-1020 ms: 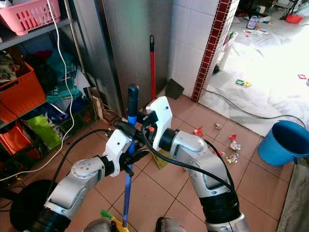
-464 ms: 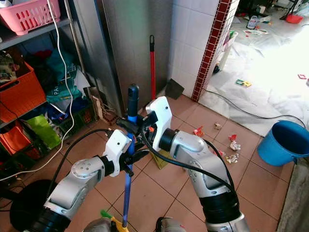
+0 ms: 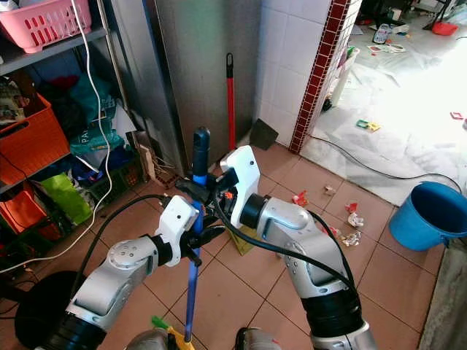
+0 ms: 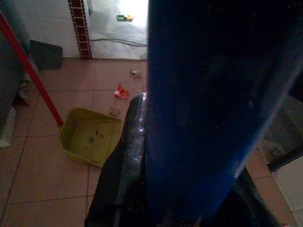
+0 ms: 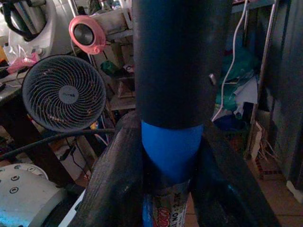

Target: Sweep floor

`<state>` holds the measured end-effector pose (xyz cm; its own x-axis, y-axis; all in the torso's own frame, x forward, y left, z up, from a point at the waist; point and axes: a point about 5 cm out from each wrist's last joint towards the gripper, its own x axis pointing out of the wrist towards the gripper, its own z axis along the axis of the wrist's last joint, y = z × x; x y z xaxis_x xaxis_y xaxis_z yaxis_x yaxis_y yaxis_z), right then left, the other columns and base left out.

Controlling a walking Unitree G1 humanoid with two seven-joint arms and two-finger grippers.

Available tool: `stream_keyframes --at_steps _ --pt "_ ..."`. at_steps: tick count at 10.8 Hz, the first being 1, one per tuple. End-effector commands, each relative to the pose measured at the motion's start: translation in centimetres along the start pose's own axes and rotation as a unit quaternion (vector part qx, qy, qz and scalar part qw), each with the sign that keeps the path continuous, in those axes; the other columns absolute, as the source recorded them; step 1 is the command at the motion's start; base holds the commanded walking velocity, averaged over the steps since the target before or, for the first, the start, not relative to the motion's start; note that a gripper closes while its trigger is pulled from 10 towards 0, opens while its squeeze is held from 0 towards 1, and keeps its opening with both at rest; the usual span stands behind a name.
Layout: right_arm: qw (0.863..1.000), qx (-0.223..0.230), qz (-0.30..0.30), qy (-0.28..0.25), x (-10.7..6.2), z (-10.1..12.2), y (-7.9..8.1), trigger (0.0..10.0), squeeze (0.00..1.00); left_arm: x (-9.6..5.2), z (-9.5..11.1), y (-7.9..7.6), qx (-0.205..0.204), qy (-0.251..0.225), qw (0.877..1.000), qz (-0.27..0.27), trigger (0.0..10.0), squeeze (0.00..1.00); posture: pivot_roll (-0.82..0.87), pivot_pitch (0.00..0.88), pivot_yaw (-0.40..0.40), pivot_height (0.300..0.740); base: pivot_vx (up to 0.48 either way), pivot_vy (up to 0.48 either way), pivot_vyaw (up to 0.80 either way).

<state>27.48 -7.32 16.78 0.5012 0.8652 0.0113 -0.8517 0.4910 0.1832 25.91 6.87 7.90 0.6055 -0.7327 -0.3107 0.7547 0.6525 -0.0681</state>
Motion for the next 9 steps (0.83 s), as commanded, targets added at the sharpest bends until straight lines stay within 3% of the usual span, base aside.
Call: stream_keyframes --at_steps 1,2,4,6,8,9 --pt "1.000 0.000 -0.009 -0.005 -0.1 0.1 -0.1 0.0 0.00 -0.1 -0.2 -0.2 0.011 0.003 1.000 -0.002 10.0 0.00 -0.03 0.050 -0.011 0.740 0.000 0.000 0.00" --pt "1.000 0.005 -0.016 -0.008 -0.1 0.1 -0.1 0.0 0.00 0.0 -0.2 -0.2 -0.001 0.000 1.000 0.002 10.0 1.00 -0.03 0.046 -0.010 0.740 0.000 0.000 0.00" --pt "0.999 0.012 -0.037 -0.013 -0.1 -0.2 -0.4 0.0 0.00 -0.1 -0.4 -0.1 -0.002 0.000 1.000 0.013 10.0 1.00 -0.03 0.037 -0.002 0.740 0.000 0.000 0.00" --pt "0.992 -0.015 -0.122 -0.018 0.1 -0.2 -2.2 0.0 0.00 -0.9 0.4 -0.5 0.012 -0.013 1.000 0.008 10.0 1.00 -0.03 0.034 0.011 0.740 0.000 0.000 0.00" --pt "0.973 -0.066 -0.222 -0.019 -0.5 0.0 -4.7 0.0 0.00 -2.3 0.7 -1.0 0.021 -0.019 1.000 0.005 10.0 1.00 -0.02 0.041 0.011 0.740 0.000 0.000 0.00" --pt "0.965 -0.080 -0.247 -0.027 -0.7 0.2 -5.1 0.0 0.00 -2.8 0.5 -1.2 0.021 -0.019 1.000 0.006 10.0 1.00 -0.01 0.044 0.009 0.740 0.000 0.000 0.00"
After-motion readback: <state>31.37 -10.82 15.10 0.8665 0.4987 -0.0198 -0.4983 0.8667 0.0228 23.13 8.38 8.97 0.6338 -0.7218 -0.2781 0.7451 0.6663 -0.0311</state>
